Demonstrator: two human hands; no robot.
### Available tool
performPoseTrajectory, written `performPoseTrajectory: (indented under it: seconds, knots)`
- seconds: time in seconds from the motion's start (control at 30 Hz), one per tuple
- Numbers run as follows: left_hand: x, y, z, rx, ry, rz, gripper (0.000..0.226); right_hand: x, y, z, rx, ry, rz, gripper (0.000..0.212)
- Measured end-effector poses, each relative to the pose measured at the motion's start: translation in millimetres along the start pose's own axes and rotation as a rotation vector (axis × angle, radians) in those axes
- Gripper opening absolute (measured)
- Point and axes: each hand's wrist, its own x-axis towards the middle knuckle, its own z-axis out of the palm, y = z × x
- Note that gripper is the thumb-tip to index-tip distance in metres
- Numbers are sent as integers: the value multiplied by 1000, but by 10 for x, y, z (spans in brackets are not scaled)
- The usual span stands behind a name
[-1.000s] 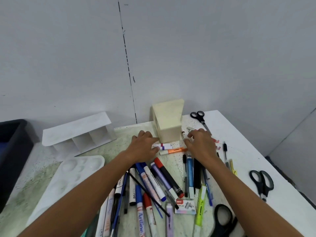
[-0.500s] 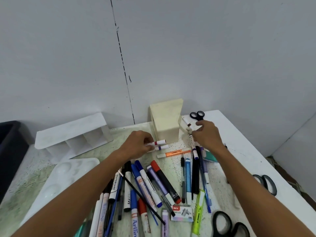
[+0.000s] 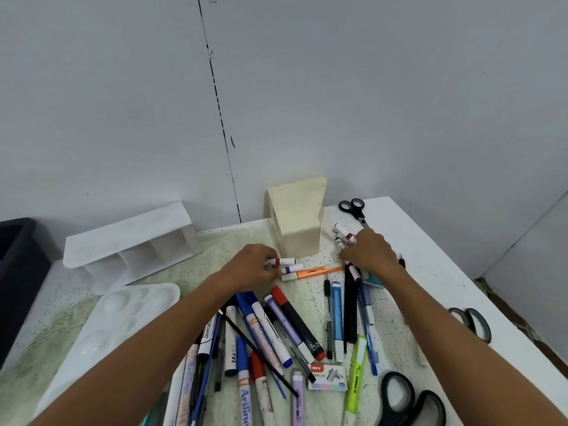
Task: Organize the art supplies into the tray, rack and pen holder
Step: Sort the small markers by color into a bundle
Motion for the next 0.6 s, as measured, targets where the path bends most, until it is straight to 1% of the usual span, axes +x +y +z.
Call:
performPoseTrajectory:
  seconds: [0.03,0.1,0.17,0.23,0.3,0.4,0.47,0.53,0.6]
  knots:
    - [-4,3,6,25,-5,3,22,-3,0,-18,47,12,9,22]
    - [-25,12,1,64,5,6,21,-28,8,-90,186,35,21,20]
    - [-96,27,-35,34,51,27,15,-126,18,-191,332,1,-5,16]
    - [-196,40,-99,-93,108,53,3,-282,20,-274,449,-97,-29,13]
    - [-300,58,-167,-274,135,51,6,-470,-14,-305,505,-187,-59,14]
    - [-455,113,-238,-593,135,-51,8,-696,-138,-240,544,-252,-130,16]
    - [-549,141,-261,-785,151,-134,10,-817,-262,-150,558,-294,-181,13]
    - [-630,161,-265,-874,163,-137,10,-911,-391,-64,583,-344,-206,12]
    - [-750,145,-285,-909,185,-119,12,-992,-551,26,587,-398,-227,14]
